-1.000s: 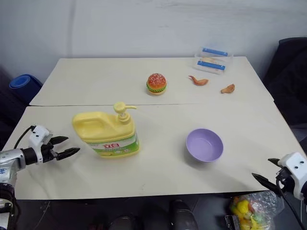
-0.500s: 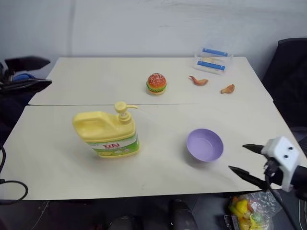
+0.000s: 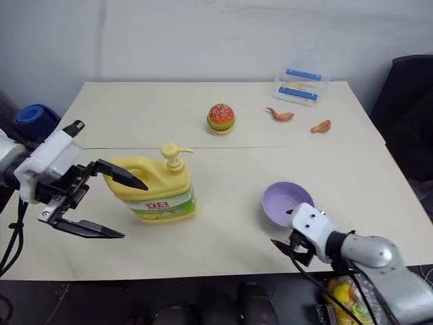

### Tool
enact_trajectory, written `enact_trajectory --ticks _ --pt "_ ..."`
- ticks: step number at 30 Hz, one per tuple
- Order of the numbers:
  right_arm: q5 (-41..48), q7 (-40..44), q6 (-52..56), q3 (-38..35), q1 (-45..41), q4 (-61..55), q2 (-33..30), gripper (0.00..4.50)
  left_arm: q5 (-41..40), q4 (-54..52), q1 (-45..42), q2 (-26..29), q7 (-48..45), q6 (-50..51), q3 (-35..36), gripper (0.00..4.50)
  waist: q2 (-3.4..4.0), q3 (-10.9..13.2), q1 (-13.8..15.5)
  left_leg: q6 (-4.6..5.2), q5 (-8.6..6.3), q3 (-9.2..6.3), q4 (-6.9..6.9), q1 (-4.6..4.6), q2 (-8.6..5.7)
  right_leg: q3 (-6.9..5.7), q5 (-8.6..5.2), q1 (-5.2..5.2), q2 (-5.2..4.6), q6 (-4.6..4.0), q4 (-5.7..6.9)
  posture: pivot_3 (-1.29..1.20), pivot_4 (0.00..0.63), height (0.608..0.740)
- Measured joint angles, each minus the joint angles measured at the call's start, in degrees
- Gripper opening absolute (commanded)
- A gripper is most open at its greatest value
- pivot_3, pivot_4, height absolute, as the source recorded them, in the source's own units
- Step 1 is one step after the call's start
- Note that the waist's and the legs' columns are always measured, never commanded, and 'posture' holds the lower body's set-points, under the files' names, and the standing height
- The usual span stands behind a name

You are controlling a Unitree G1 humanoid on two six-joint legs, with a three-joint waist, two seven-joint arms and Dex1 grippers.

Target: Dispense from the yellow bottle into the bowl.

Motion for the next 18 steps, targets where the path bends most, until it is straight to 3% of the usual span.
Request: enact_trajectory --ticks 3,6,15,18 --pt "-2.76 -0.69 -1.59 2.65 -1.41 3.97 0.99 4.43 0.74 1.4 -0.64 -1.17 0.0 -1.33 -1.45 4.5 -0.01 0.0 -0.03 0.03 -0.01 0.05 0.01 -0.01 0.01 -0.07 0.0 -0.03 0.03 0.01 -0.01 0.0 0.15 0.74" --pt "-4.34 -1.52 -3.73 4.7 -2.93 8.53 4.07 3.87 0.88 1.77 -1.76 -1.86 0.01 -2.01 -1.91 4.5 -0.06 -0.01 -0.05 0.03 -0.01 0.08 0.01 0.01 0.03 -0.07 0.0 -0.03 0.05 0.01 0.01 0.0 0.15 0.74" --pt "-6.24 -1.17 -7.35 5.68 -4.19 11.68 6.65 0.79 1.84 2.3 -2.94 -2.21 0.04 -2.74 -2.72 4.5 -0.02 0.01 -0.09 0.02 -0.02 0.17 0.01 0.04 0.09 -0.02 0.01 -0.06 0.1 0.01 0.04 0.0 0.15 0.74" --pt "-6.63 -0.82 -7.63 6.01 -4.64 12.14 6.65 0.79 1.84 2.83 -4.51 -3.18 0.08 -2.62 -3.11 4.5 -0.02 0.01 -0.09 0.02 -0.02 0.2 0.01 0.05 0.08 -0.04 0.01 -0.06 0.1 0.02 0.04 0.0 0.15 0.74"
